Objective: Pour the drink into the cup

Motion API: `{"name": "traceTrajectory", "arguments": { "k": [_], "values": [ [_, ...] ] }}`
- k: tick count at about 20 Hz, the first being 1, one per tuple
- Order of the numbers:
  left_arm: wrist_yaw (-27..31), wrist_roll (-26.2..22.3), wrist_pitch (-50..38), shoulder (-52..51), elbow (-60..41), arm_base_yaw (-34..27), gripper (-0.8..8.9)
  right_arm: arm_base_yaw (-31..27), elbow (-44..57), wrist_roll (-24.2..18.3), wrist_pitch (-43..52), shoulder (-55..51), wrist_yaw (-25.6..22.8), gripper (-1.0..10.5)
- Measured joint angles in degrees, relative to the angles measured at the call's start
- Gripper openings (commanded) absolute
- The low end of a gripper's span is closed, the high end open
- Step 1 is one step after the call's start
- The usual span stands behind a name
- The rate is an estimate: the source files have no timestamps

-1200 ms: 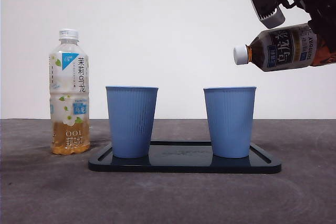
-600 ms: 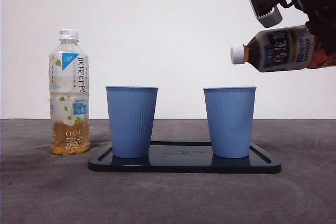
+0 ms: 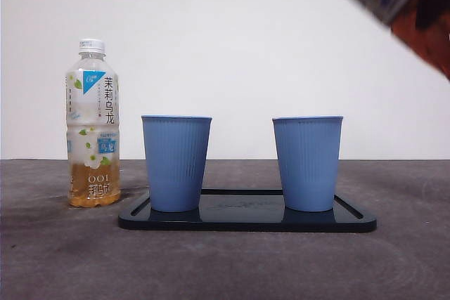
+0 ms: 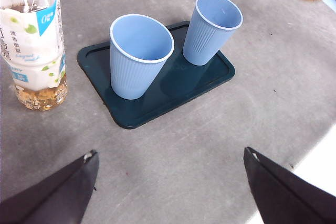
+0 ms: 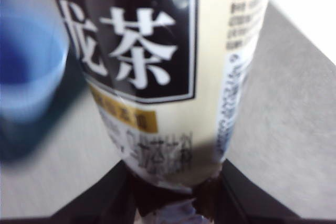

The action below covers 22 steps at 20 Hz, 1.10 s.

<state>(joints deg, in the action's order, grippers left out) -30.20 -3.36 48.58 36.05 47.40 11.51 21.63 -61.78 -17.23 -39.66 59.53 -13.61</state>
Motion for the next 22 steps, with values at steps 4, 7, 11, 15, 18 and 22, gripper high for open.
{"name": "traceTrajectory", "arguments": {
  "k": [4,7,11,15,18,22],
  "values": [
    [0.0,0.0,0.0,0.0,0.0,0.0,4.42,-4.3,1.5,7.0,6.0,-7.6,9.5,0.2],
    [0.0,0.0,0.0,0.0,0.0,0.0,4.43,-4.7,10.8,11.6,15.2,-12.1,11.7,0.2],
    [0.0,0.0,0.0,0.0,0.0,0.0,4.43,-4.8,26.6,19.1,29.8,-13.4,13.6,0.2],
    [0.0,0.0,-0.1,0.0,0.0,0.0,4.43,-4.8,37.6,24.2,48.0,-11.9,13.6,0.2],
    [0.0,0.0,-0.2,0.0,0.0,0.0,4.43,-5.7,41.8,25.0,56.6,-7.3,13.6,0.2],
    [0.0,0.0,-1.0,0.0,0.0,0.0,4.44,-7.5,43.5,25.0,67.7,3.1,13.6,0.2]
  ]
}}
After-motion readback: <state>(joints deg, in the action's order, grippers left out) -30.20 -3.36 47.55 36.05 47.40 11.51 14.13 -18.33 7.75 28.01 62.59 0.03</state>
